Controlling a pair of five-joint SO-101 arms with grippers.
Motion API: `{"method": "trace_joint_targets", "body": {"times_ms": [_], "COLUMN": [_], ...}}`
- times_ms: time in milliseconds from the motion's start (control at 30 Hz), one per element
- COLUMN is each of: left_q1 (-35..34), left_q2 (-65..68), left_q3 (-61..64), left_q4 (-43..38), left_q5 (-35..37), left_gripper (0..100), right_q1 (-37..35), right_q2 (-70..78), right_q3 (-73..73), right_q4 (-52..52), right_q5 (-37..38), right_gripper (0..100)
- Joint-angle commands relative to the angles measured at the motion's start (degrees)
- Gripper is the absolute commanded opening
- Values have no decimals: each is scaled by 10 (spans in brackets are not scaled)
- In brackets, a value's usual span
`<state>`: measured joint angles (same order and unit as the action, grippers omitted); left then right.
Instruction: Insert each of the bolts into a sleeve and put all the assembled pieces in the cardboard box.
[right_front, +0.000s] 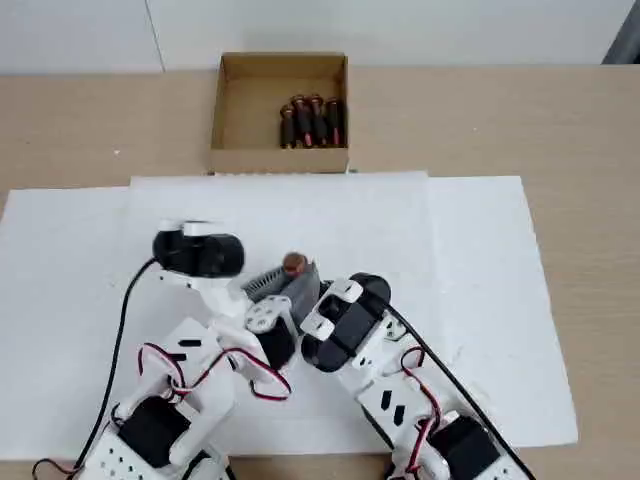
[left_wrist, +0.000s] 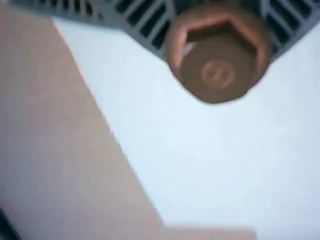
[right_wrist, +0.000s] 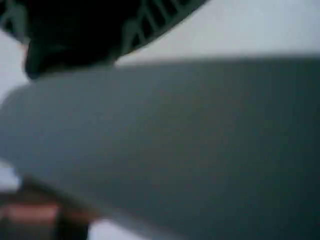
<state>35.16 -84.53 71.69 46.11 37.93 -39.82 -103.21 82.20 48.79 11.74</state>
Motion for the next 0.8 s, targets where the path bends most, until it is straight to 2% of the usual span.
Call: {"method": "trace_joint_targets", "body": {"times_ms": [0,133,367,400,600,767], "left_q1": [42,51,49,48,47,43], "left_q2": [-4,-3,-4,-4,-4,-5], "left_q3": [0,0,19,24,43,39], "left_q4": [43,88,92,92,92,91], "left_q5": [-20,-30,-59,-68,-90,-122], "left_gripper": [6,6,9,19,225,231], "right_q1": [5,5,5,5,5,5], "right_q2": [-7,-7,-7,-7,-7,-7], "right_q3": [-33,-33,-30,-30,-29,-20], "right_q4": [-16,-16,-16,-16,-13,-14], "right_q5": [8,8,8,8,8,8], "right_gripper": [3,3,3,3,3,3]}}
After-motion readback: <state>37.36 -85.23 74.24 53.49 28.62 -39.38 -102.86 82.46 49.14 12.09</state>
